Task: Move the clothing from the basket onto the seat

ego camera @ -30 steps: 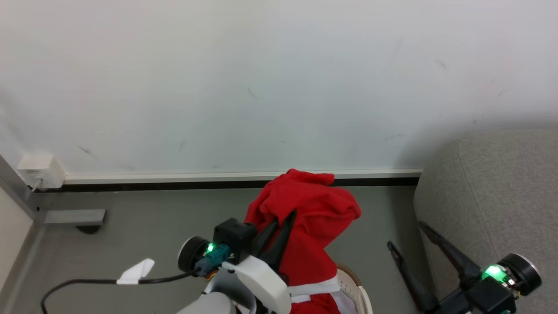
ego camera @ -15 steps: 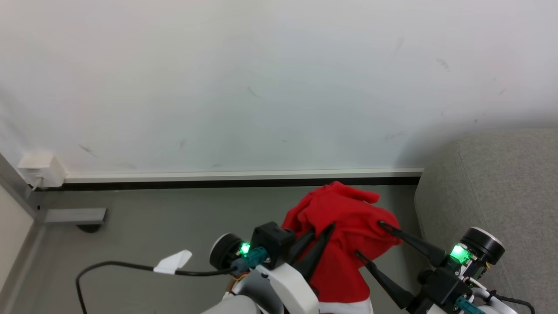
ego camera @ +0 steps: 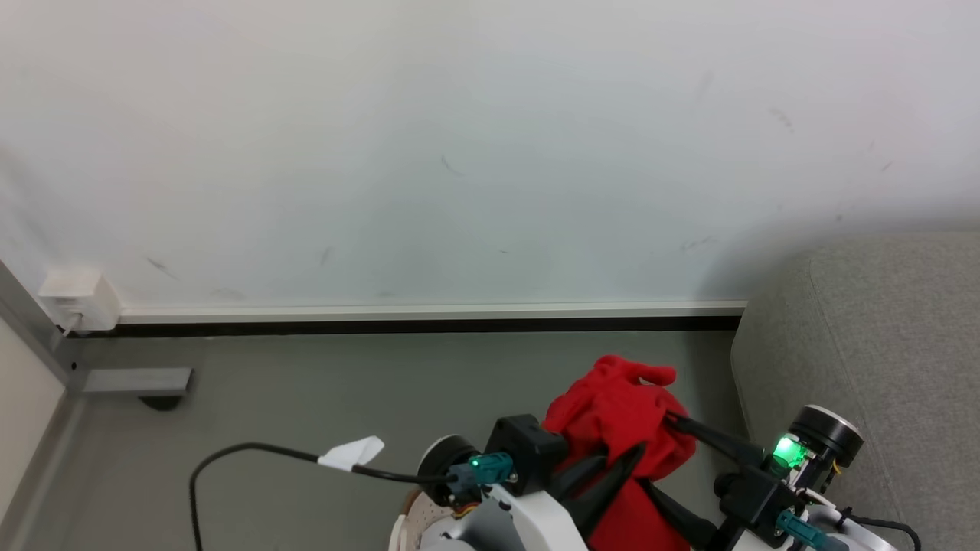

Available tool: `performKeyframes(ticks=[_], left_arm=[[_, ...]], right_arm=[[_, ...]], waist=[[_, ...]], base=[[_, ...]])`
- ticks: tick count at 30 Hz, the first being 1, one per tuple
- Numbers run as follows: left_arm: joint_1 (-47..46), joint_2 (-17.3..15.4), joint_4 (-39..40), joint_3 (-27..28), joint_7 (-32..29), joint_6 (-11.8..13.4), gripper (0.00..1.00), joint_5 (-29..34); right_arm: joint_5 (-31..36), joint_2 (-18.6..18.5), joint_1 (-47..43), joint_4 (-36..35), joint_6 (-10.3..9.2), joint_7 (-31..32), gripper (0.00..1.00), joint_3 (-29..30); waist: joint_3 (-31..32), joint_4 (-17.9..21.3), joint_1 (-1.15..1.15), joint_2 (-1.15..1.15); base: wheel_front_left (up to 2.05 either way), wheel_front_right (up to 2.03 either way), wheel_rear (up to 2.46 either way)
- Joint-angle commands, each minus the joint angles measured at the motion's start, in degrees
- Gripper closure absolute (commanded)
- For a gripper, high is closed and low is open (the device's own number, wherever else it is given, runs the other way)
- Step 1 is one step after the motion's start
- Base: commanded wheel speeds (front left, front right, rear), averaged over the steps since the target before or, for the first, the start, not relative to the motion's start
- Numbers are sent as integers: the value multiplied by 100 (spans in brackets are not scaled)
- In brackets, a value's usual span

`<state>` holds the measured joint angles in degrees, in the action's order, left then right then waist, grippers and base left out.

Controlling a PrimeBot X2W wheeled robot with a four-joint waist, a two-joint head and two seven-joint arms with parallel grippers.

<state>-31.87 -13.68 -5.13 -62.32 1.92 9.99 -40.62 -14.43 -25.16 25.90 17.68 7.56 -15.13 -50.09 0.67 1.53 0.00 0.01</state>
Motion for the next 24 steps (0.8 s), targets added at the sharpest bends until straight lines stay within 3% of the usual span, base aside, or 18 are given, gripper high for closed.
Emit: performKeyframes(ticks=[1,2,9,10,11,12,14,24], left_arm=[[3,26,-37,-17,-5,-59,100,-70],[-6,42,-54,-26,-3,-73,100,-79],[-14,59,-248,9,136,-19,100,-42],[-8,50,-300,20,168,7,90,-11],[7,52,-335,34,207,26,63,2],[31,62,-369,42,244,45,46,0],[46,70,-449,47,308,67,0,28],[-38,158,-731,116,543,200,0,112]], right_arm=[[-183,27,95,74,-14,5,69,-76],[-265,44,105,83,-14,4,100,-103],[-631,38,75,32,-14,0,100,-57],[-674,29,43,17,-14,0,100,-26],[-721,15,7,0,-14,0,100,22],[-769,0,-32,-16,-14,-1,100,69],[-831,-35,-84,-64,-14,-1,100,185],[-885,-190,-307,-395,-14,-1,100,767]], waist=[[6,4,0,-1],[8,6,0,-1],[12,57,0,-1],[11,74,0,-1],[13,90,0,-1],[10,112,0,-1],[-8,154,0,-1],[-187,774,0,-1]], base=[[0,0,0],[0,0,0],[0,0,0],[0,0,0],[0,0,0],[0,0,0],[0,0,0],[0,0,0]])
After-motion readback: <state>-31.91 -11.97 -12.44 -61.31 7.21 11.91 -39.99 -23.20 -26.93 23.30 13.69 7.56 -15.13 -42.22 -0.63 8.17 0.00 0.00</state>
